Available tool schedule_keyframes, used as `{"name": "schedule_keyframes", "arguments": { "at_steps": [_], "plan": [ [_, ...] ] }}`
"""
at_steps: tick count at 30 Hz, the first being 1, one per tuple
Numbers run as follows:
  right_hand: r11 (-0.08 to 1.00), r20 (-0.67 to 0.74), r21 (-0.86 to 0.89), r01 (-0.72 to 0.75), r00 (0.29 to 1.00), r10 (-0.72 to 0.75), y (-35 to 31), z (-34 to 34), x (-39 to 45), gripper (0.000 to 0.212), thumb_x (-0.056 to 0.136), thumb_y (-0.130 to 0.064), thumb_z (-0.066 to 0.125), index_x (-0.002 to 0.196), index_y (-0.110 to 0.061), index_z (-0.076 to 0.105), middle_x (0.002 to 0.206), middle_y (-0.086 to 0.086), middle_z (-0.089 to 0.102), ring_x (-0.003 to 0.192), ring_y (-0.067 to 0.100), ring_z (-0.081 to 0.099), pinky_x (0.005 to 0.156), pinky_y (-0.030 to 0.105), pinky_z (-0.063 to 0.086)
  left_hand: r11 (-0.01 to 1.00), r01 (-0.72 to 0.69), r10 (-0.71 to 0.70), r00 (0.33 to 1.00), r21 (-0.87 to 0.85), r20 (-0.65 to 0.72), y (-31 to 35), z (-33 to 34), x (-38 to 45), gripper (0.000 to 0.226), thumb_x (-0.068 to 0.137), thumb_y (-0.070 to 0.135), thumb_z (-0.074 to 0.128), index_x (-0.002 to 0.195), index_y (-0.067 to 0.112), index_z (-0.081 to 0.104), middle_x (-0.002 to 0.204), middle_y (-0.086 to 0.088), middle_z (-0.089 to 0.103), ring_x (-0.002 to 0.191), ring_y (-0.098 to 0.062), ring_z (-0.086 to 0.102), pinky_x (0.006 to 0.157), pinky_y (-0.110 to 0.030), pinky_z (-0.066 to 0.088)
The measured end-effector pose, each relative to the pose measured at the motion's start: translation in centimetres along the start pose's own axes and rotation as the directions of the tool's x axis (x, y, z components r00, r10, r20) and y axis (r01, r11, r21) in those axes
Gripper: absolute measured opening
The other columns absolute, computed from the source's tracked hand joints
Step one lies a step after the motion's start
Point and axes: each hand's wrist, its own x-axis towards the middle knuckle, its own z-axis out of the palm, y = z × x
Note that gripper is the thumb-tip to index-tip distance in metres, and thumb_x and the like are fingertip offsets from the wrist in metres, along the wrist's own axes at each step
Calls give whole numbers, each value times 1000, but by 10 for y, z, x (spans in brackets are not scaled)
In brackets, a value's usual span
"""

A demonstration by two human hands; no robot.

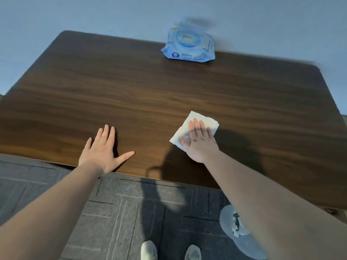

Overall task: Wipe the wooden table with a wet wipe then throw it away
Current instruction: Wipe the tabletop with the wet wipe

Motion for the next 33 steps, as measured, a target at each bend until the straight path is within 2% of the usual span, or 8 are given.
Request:
{"name": "schedule_keyframes", "arguments": {
  "at_steps": [7,12,18,25,30,33],
  "plan": [
    [989,-11,-39,143,990,-144,-134,6,40,72,96,-57,10,149,-15,-14,159,2,-17,145,20,-18,118,42,-8,974,224,-223,974,-27,31,-127,3,2,129,56,94,15,149,8,-10,159,-16,-11,146,-28,-8,119,-44,7],
    [972,27,-87,218,976,-216,-217,7,66,71,96,-57,9,149,-16,-13,159,2,-17,145,20,-18,118,41,-10,982,177,-176,984,-65,25,-158,14,5,129,56,96,11,148,9,-16,158,-13,-18,145,-27,-14,118,-44,0],
    [938,8,-151,313,949,-316,-294,10,85,71,96,-57,12,150,-15,-8,160,4,-12,147,23,-13,118,42,-7,982,148,-145,989,-120,33,-166,19,9,137,51,98,25,147,10,-18,158,-10,-21,145,-26,-18,118,-44,-3],
    [915,-1,-137,379,924,-383,-351,17,101,70,97,-55,15,152,-15,-4,161,2,-10,147,21,-10,118,41,-6,976,134,-138,990,-173,-11,-168,27,9,134,55,97,26,146,12,-22,157,-7,-25,143,-22,-24,115,-41,-10],
    [902,-23,-149,405,911,-412,-357,18,98,67,98,-49,20,152,-16,-2,161,2,-7,147,20,-7,119,40,-3,973,127,-135,990,-194,-32,-167,29,6,134,56,97,29,145,12,-24,157,-6,-25,143,-21,-24,117,-40,-9],
    [883,-35,-159,443,891,-453,-352,20,89,66,99,-48,22,152,-16,-2,161,2,-6,147,20,-6,118,39,-4,985,76,-77,997,-156,-4,-172,22,4,135,56,95,36,147,11,-18,158,-10,-21,144,-24,-19,118,-43,-3]
  ]
}}
